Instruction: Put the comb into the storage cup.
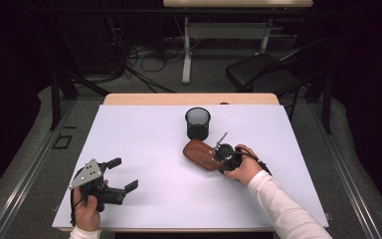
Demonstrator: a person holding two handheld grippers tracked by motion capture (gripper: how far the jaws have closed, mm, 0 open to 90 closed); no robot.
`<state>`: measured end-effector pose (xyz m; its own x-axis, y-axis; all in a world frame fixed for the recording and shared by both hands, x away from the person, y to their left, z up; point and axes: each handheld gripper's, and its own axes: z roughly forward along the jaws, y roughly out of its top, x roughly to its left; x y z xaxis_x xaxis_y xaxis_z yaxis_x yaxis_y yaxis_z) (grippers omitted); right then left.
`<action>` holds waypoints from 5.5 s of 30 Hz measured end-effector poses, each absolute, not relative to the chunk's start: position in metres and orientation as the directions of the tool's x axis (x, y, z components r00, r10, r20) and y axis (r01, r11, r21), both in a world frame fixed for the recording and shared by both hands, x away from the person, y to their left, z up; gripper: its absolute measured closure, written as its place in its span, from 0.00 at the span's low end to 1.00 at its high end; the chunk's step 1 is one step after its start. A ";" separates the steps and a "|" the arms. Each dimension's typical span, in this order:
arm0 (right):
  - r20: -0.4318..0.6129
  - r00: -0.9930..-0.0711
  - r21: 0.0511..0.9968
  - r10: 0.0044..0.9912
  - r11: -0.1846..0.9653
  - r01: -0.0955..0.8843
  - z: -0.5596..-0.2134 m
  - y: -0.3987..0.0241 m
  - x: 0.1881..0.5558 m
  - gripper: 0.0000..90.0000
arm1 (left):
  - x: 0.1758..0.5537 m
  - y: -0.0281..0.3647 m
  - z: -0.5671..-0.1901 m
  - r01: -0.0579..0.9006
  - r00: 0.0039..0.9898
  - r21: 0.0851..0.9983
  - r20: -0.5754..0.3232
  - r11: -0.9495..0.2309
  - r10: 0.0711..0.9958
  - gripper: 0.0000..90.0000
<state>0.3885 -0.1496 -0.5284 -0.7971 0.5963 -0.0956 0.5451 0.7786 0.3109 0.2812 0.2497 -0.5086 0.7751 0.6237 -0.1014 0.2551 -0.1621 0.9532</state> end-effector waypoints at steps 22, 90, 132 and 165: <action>-0.071 -0.790 0.387 0.610 0.746 0.542 -0.528 -0.152 0.382 0.81 | 0.281 0.250 -0.509 0.255 0.775 0.953 -0.100 -0.163 0.624 0.00; -0.117 -0.719 0.725 0.685 0.554 0.409 -0.512 -0.148 0.344 0.80 | 0.282 0.248 -0.510 0.262 0.774 0.950 -0.103 -0.168 0.624 0.00; -0.092 -0.668 0.870 0.738 0.386 0.307 -0.493 -0.141 0.332 0.80 | 0.283 0.247 -0.511 0.268 0.772 0.950 -0.112 -0.160 0.626 0.00; -0.101 -0.668 0.909 0.737 0.341 0.239 -0.500 -0.129 0.315 0.80 | 0.296 0.236 -0.511 0.378 0.730 0.921 -0.236 -0.092 0.641 0.00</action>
